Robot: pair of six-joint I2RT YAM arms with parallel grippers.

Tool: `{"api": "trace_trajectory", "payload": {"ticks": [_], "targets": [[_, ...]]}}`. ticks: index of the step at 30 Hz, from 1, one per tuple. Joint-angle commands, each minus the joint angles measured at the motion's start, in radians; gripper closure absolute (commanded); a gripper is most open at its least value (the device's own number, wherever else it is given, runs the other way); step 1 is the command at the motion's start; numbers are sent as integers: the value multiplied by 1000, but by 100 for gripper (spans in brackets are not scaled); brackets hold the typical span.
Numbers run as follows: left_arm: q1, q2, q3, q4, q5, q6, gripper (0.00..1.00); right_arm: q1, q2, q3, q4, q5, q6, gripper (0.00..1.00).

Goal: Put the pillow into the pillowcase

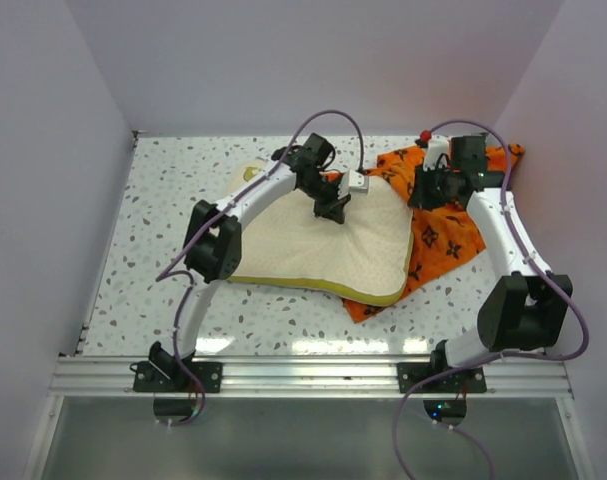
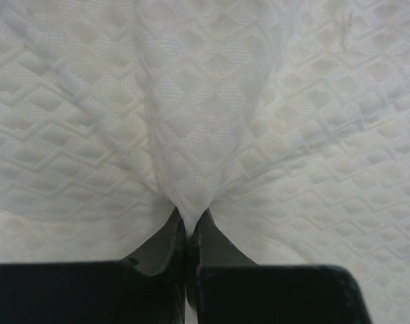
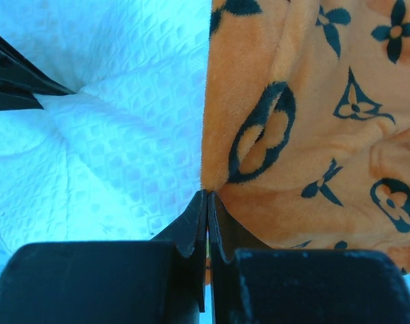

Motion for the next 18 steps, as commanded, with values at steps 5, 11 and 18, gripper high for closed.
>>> {"api": "trace_trajectory", "payload": {"ticks": [5, 11, 18], "targets": [[-62, -57, -81, 115, -3, 51, 100, 0, -26, 16, 59, -92, 6, 100], [-2, -14, -35, 329, 9, -205, 100, 1, -39, 0, 2, -177, -26, 100], [173, -54, -133, 829, -96, -663, 100, 1, -8, -74, -29, -143, -64, 100]]}}
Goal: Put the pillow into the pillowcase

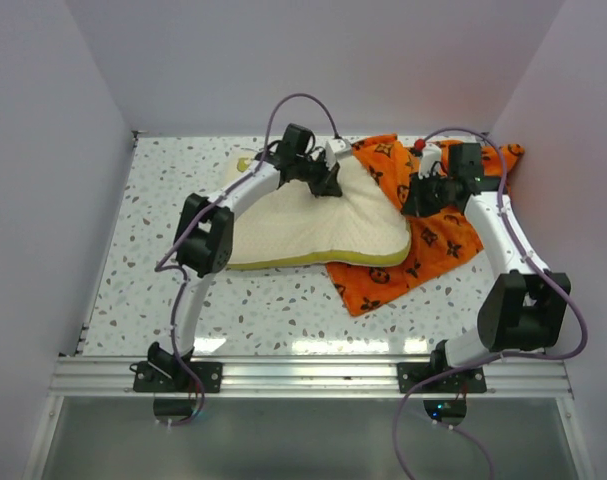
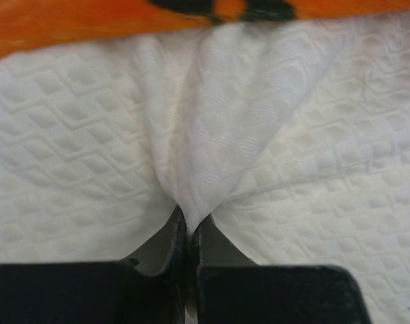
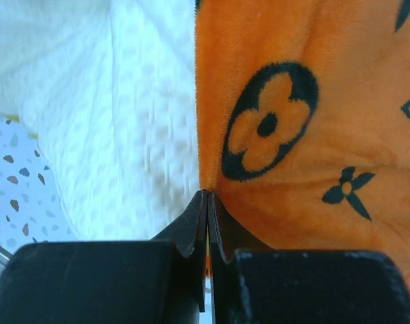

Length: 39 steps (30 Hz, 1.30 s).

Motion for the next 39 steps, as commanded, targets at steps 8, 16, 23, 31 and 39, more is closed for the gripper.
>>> {"api": "trace_trajectory", "payload": {"ticks": [8, 16, 23, 31, 39], "targets": [[-20, -31, -134, 420, -183, -219, 100, 25, 97, 55, 72, -66, 102, 100], [-38, -52, -172, 594, -412, -460, 100, 56, 131, 92, 12, 6, 93, 83], [20, -92, -130, 443, -100, -255, 14, -2, 50, 58, -56, 236, 113, 41], [-116, -324, -360, 136, -116, 423, 0, -114, 74, 9, -263, 249, 74, 48], [-253, -281, -471, 305, -228, 549, 0, -110, 205, -3, -238, 253, 47, 57]]}}
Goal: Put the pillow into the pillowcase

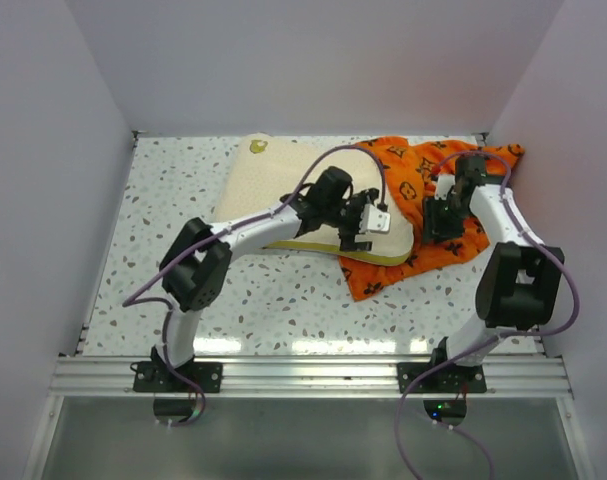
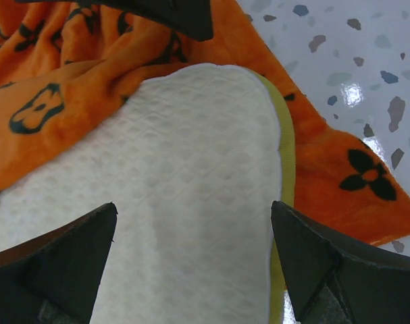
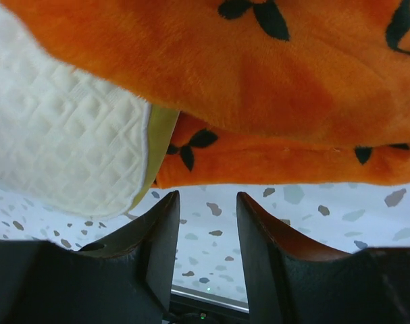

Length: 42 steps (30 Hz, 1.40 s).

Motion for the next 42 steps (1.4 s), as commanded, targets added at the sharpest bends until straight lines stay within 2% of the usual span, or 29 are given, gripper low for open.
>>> {"api": "trace_trajectory", "payload": {"ticks": [1, 4, 7, 9, 10, 13, 14, 17, 22, 30, 31, 33, 34, 35, 36, 39, 42], "targets": [[14, 51, -19, 45, -49, 130, 0, 7, 125, 3, 7, 22, -15, 57], [14, 83, -10, 21, -35, 150, 0, 37, 220, 35, 24, 35, 2, 60], [19, 120, -2, 32, -39, 130, 7, 98, 260, 66, 41, 74, 7, 62], [32, 163, 39, 20, -38, 69, 33, 126, 269, 70, 55, 71, 19, 63], [42, 178, 62, 9, -7, 39, 57, 128, 266, 73, 52, 66, 22, 62], [94, 216, 133, -14, 104, -98, 92, 123, 220, 50, 68, 74, 24, 62], [127, 215, 134, -3, 137, -177, 100, 125, 199, 35, 81, 80, 27, 62], [184, 213, 136, 32, 266, -285, 100, 123, 124, -8, 142, 52, 57, 59], [200, 209, 133, 26, 323, -301, 100, 123, 140, -5, 225, -17, 125, 44], [209, 221, 147, 64, 347, -388, 100, 131, 246, -3, 383, -8, 218, 49], [209, 224, 156, 64, 344, -397, 100, 134, 258, -3, 397, -3, 223, 50], [207, 227, 157, 72, 320, -420, 100, 138, 262, -8, 415, 20, 226, 64], [210, 224, 156, 80, 309, -461, 100, 138, 251, -8, 411, 19, 217, 73], [212, 226, 157, 99, 310, -488, 100, 140, 242, -11, 401, 9, 209, 91], [215, 224, 162, 109, 317, -517, 100, 138, 222, -14, 380, 2, 202, 98], [218, 212, 165, 168, 285, -646, 100, 138, 115, -28, 316, -59, 168, 100], [213, 174, 127, 310, 210, -822, 100, 138, -6, -31, 244, -134, 153, 100]]}}
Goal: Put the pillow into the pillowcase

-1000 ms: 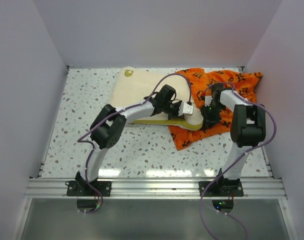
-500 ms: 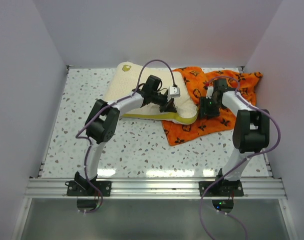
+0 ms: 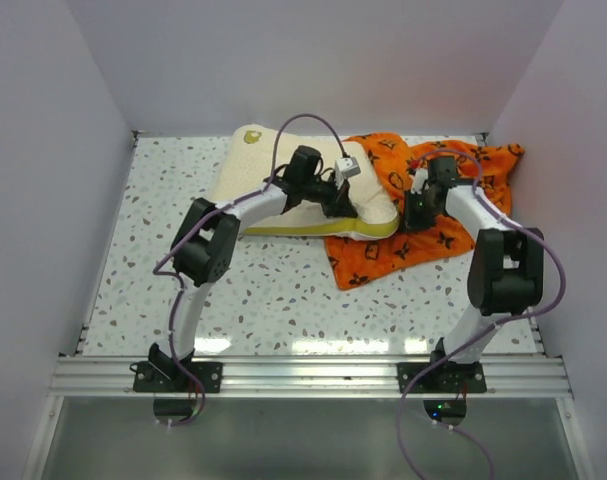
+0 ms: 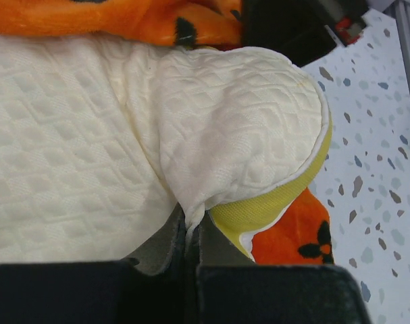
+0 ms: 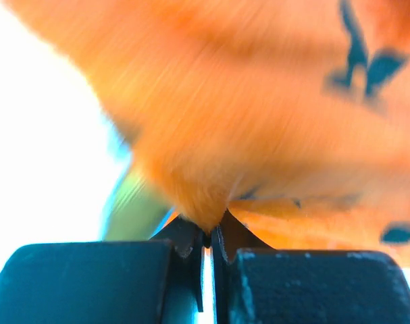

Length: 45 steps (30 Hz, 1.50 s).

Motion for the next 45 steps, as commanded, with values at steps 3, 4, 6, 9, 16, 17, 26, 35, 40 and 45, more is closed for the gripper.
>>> {"api": "trace_trajectory", "payload": {"ticks": [3, 4, 6, 9, 16, 17, 26, 35, 40, 45], "targets": [[-20, -63, 10, 215, -169, -263, 100, 5, -255, -8, -122, -173, -34, 100], [-27, -67, 5, 224, -192, -267, 100, 5, -272, -14, -130, -188, -72, 100], [-43, -62, 7, 240, -237, -281, 100, 5, -311, -38, -139, -214, -85, 100], [-64, -28, 43, 269, -291, -333, 100, 9, -328, -67, -140, -273, -88, 100], [-98, 42, 89, 438, -231, -521, 100, 67, -289, -94, -136, -361, -78, 100], [-107, 41, 91, 442, -245, -522, 100, 78, -286, -88, -127, -381, -68, 100], [-115, 104, 17, 762, -199, -907, 100, 143, -300, -60, 36, -573, 87, 100], [21, -81, -278, 851, -10, -922, 28, 136, -317, -124, 48, -322, 36, 100], [109, -348, -360, 237, -142, -265, 19, 138, -261, -150, 60, -254, 30, 100], [135, -463, -404, -68, -220, 187, 18, 140, -158, -88, 59, -133, 35, 100]]}}
